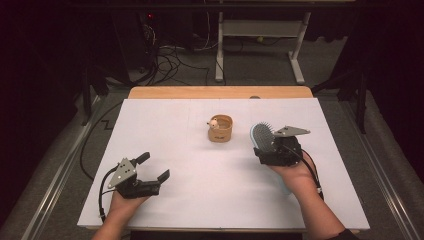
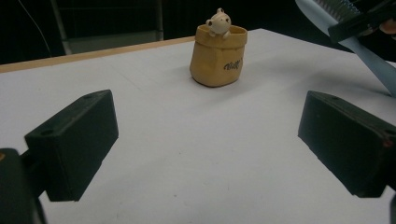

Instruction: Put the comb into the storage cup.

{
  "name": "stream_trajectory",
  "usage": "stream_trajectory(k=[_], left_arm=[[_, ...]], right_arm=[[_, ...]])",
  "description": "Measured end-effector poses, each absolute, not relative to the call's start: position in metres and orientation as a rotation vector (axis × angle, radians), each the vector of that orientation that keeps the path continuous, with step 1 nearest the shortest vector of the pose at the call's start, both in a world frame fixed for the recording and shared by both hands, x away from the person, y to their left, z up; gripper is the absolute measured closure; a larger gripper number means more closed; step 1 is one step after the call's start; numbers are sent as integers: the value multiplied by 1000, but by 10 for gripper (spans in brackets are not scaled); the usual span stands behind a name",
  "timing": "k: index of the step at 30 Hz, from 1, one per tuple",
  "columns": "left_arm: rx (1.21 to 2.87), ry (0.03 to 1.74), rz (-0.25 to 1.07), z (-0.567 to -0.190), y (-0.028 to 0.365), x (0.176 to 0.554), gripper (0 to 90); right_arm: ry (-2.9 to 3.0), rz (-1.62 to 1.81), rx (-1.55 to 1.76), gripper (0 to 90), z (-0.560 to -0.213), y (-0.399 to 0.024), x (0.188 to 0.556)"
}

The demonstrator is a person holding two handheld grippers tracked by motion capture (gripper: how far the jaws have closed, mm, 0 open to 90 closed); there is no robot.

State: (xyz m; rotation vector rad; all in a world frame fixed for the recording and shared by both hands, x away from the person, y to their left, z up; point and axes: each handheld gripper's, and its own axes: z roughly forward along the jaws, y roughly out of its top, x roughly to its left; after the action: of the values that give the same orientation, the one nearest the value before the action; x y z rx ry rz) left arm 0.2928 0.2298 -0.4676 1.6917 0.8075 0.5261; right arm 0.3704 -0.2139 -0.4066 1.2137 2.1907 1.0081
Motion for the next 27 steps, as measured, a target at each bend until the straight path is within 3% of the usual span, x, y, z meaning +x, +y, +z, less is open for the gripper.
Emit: stream_trajectory(k=[27], left_arm=[[1690,815,512,-468,231,293,56]], right_arm=[[1932,1288,1152,204,-403,-219,357]])
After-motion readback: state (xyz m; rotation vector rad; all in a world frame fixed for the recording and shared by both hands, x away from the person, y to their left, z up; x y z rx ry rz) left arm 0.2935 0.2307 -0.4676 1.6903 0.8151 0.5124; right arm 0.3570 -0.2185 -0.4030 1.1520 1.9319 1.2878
